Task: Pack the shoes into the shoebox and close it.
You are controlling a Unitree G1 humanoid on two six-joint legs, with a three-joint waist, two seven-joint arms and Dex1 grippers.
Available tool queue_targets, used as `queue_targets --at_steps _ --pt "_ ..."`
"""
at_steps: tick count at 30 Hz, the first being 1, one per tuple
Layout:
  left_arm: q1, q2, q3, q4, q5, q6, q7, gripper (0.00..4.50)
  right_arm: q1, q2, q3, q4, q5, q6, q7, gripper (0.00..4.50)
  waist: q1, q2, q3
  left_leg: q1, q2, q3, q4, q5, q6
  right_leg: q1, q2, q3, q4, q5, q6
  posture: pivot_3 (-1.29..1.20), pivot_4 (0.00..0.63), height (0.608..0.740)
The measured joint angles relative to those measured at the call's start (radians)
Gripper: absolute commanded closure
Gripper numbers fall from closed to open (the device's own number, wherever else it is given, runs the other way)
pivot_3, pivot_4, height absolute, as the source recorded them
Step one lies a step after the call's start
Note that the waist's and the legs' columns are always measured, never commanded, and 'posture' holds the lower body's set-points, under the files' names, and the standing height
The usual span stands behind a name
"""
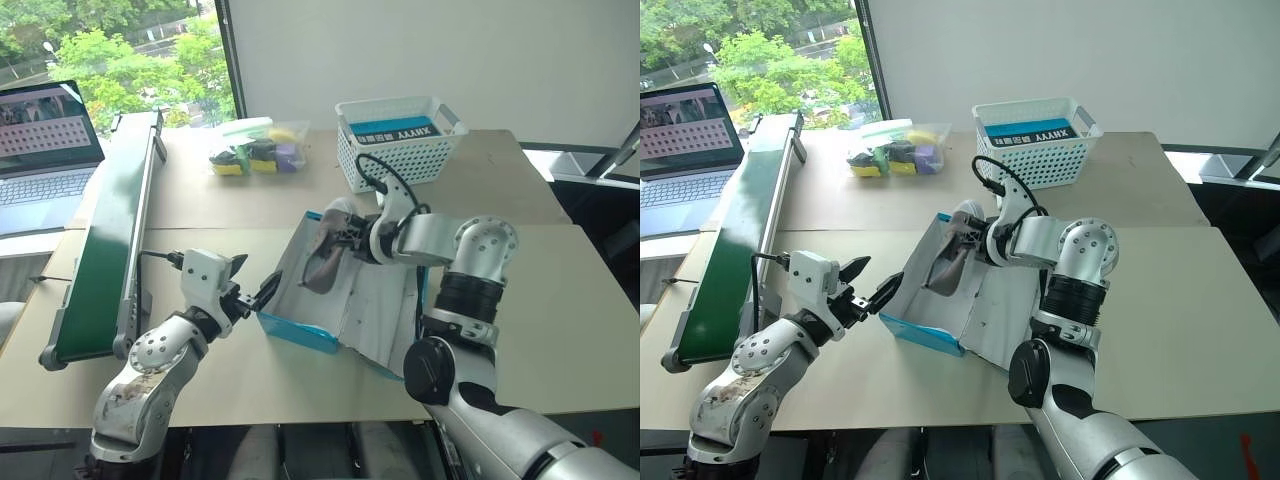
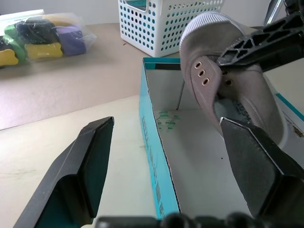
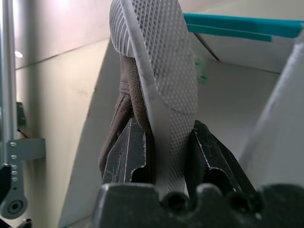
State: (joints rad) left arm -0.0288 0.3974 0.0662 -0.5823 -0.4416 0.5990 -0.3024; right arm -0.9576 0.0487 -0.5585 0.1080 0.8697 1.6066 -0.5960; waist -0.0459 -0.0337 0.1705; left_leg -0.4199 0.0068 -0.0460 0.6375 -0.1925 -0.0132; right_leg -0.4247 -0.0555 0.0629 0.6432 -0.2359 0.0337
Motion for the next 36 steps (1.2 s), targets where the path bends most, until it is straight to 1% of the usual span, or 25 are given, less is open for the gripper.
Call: queue_targets --at_steps 5,11,13,14,15,16,17,19,21,22,26,29,33,35,36 --pt "-0.006 -0.018 -0.022 0.009 0.011 -0.012 -0.002 0.67 -0.001 -0.047 0.045 0.019 0.018 0.0 -0.086 3.61 -0.002 0.0 0.0 0.0 0.0 0.0 0.0 0.0 0.0 0.0 0.0 0.0 -0.001 0.0 0.0 0.0 0.15 0.738" --pt "-0.007 -0.019 -0.02 0.008 0.011 -0.011 0.006 0.67 -0.001 -0.033 0.075 0.057 0.018 0.0 -0.136 3.61 -0.001 0.0 0.0 0.0 0.0 0.0 0.0 0.0 0.0 0.001 0.0 0.0 -0.001 0.0 0.0 0.0 0.15 0.738" --pt "-0.007 -0.019 -0.013 0.006 0.011 -0.01 0.008 0.53 -0.001 -0.021 0.075 0.064 0.019 0.0 -0.152 2.89 -0.001 0.0 0.0 0.0 0.0 0.0 0.0 0.0 0.0 0.001 0.0 0.0 -0.001 0.0 0.0 0.0 0.15 0.738" --pt "-0.007 -0.019 -0.009 0.006 0.011 -0.009 0.009 0.53 -0.001 -0.014 0.074 0.071 0.022 0.0 -0.161 2.72 -0.001 0.0 0.0 0.0 0.001 0.0 0.0 0.0 0.0 0.001 0.001 0.0 -0.001 0.0 0.0 0.0 0.15 0.738" --pt "-0.007 -0.019 -0.008 0.005 0.011 -0.009 0.012 0.53 0.0 -0.009 0.074 0.079 0.027 0.0 -0.172 2.28 -0.001 0.0 0.0 0.0 0.001 0.0 0.0 0.0 0.0 0.001 0.001 0.0 -0.001 0.0 0.0 0.0 0.15 0.738" --pt "-0.007 -0.019 -0.007 0.004 0.011 -0.009 0.014 0.53 0.003 -0.006 0.074 0.082 0.03 0.0 -0.179 2.02 -0.001 0.0 0.0 0.0 0.001 0.0 0.0 0.0 0.0 0.001 0.0 0.0 -0.001 0.0 0.0 0.0 0.15 0.738" --pt "-0.006 -0.02 -0.007 0.003 0.011 -0.009 0.016 0.53 0.004 -0.003 0.073 0.082 0.039 0.0 -0.186 1.58 -0.001 0.0 0.0 0.0 0.0 0.0 0.0 0.0 0.0 0.001 0.0 0.0 -0.001 0.0 0.0 0.0 0.15 0.738" --pt "-0.003 -0.023 -0.008 -0.001 0.011 -0.009 0.018 0.53 0.004 -0.003 0.072 0.082 0.047 0.0 -0.195 1.09 -0.001 0.0 0.0 0.0 0.0 0.0 0.0 0.0 0.0 0.001 0.0 0.0 -0.001 0.0 0.0 0.0 0.15 0.738" --pt "0.0 -0.028 -0.008 -0.005 0.011 -0.01 0.02 0.53 0.004 -0.002 0.07 0.082 0.048 0.0 -0.201 0.22 0.0 0.0 0.0 0.0 0.0 0.0 0.0 0.0 0.0 0.001 0.0 0.0 -0.001 0.0 0.0 0.0 0.15 0.738" --pt "0.001 -0.03 -0.009 -0.008 0.012 -0.01 0.022 0.53 0.004 -0.004 0.069 0.083 0.048 0.0 -0.201 0.03 0.0 0.0 0.0 0.0 0.0 0.0 0.0 0.0 0.0 0.001 0.0 0.0 -0.001 0.0 0.0 0.0 0.15 0.738" --pt "0.002 -0.036 -0.011 -0.009 0.013 -0.01 0.027 0.53 -0.008 -0.026 0.075 0.083 0.029 0.0 -0.179 0.03 -0.001 0.0 0.0 0.0 0.0 0.0 0.0 0.0 0.0 0.001 0.001 0.0 -0.001 0.0 0.0 0.0 0.15 0.738" --pt "0.003 -0.039 -0.01 -0.009 0.015 -0.012 0.029 0.53 -0.039 -0.039 0.088 0.074 -0.008 0.0 -0.12 0.03 -0.003 0.0 0.0 0.0 0.001 0.0 0.0 0.0 0.0 0.0 0.001 0.0 -0.001 0.0 0.0 0.0 0.15 0.738" --pt "0.002 -0.051 0.01 0.0 0.035 -0.031 0.051 0.53 -0.099 -0.098 0.188 0.015 -0.05 -0.017 0.012 0.03 -0.004 0.001 0.0 0.0 0.001 0.0 0.0 0.0 0.001 0.0 0.001 0.0 -0.001 0.0 0.0 0.0 0.15 0.738" --pt "0.001 -0.054 0.046 0.014 0.048 -0.038 0.07 0.53 -0.118 -0.143 0.269 -0.026 -0.082 -0.055 0.098 0.03 -0.004 0.001 0.0 0.0 0.001 0.0 0.0 0.0 0.001 0.0 0.001 0.0 -0.002 0.0 0.0 0.0 0.15 0.738" --pt "0.001 -0.056 0.06 0.018 0.051 -0.042 0.079 0.53 -0.123 -0.151 0.287 -0.035 -0.093 -0.067 0.121 0.03 -0.004 0.001 0.0 0.0 0.001 0.0 0.0 0.0 0.001 0.001 0.001 0.0 -0.002 0.0 0.0 0.0 0.15 0.738"
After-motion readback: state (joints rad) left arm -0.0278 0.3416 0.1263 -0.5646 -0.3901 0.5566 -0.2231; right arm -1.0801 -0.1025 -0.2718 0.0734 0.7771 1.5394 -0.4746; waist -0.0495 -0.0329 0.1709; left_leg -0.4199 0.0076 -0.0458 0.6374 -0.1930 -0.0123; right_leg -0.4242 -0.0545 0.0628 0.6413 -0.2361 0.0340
